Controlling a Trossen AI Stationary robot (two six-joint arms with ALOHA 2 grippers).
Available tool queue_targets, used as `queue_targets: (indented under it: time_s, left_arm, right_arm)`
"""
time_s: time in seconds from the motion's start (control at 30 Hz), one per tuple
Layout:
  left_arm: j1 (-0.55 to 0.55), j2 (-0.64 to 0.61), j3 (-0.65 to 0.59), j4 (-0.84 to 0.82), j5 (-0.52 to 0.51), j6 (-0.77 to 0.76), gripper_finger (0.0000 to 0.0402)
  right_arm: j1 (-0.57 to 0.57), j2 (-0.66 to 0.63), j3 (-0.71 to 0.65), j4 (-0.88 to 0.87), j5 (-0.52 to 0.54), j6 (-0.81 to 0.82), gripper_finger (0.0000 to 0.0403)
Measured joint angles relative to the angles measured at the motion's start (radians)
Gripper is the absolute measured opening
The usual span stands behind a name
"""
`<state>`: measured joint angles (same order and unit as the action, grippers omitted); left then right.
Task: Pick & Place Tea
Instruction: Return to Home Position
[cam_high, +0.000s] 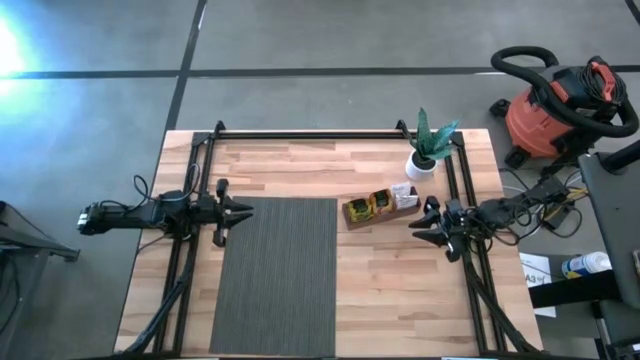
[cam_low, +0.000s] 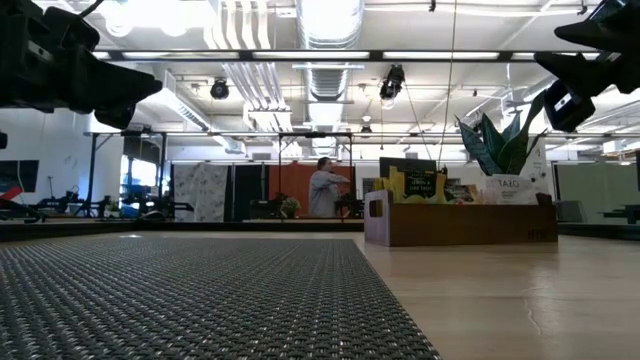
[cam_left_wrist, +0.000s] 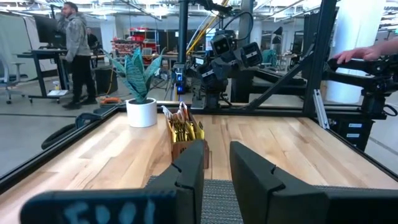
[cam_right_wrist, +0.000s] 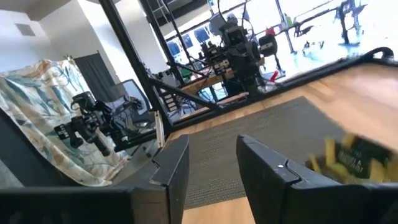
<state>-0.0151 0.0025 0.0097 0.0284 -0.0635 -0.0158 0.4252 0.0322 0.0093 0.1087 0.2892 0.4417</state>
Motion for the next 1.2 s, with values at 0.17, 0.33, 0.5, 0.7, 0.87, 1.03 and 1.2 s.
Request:
queue_targets:
  time_s: [0.17, 0.33, 0.5, 0.7, 0.87, 1.03, 1.2]
  left_arm:
    - [0.0, 0.0, 0.0, 0.0, -0.001, 0.0, 0.0073]
    - [0.0, 0.001, 0.001, 0.0, -0.001, 0.0, 0.0073]
    - [0.0, 0.001, 0.001, 0.0, -0.001, 0.0, 0.0073]
    - [0.0, 0.001, 0.001, 0.0, -0.001, 0.0, 0.0073]
    - [0.0, 0.002, 0.001, 0.0, -0.002, 0.0, 0.0073]
    - [0.0, 0.002, 0.001, 0.001, -0.002, 0.0, 0.0073]
    - [0.0, 0.002, 0.001, 0.0, -0.002, 0.0, 0.0073]
  right_arm:
    - [-0.061, -0.025, 0.001, 0.033, -0.004, -0.173, 0.0124]
    - [-0.176, -0.032, 0.002, 0.01, -0.006, -0.329, 0.0124]
    - [-0.283, -0.032, 0.002, 0.0, -0.105, -0.475, 0.0131]
    - [-0.409, -0.032, 0.002, -0.031, -0.338, -0.531, 0.0128]
    - [-0.456, -0.024, 0.001, -0.092, -0.361, -0.447, 0.012]
    - [-0.467, -0.032, 0.001, -0.096, -0.337, -0.524, 0.0119]
    - [-0.467, -0.031, 0.001, -0.096, -0.338, -0.531, 0.0125]
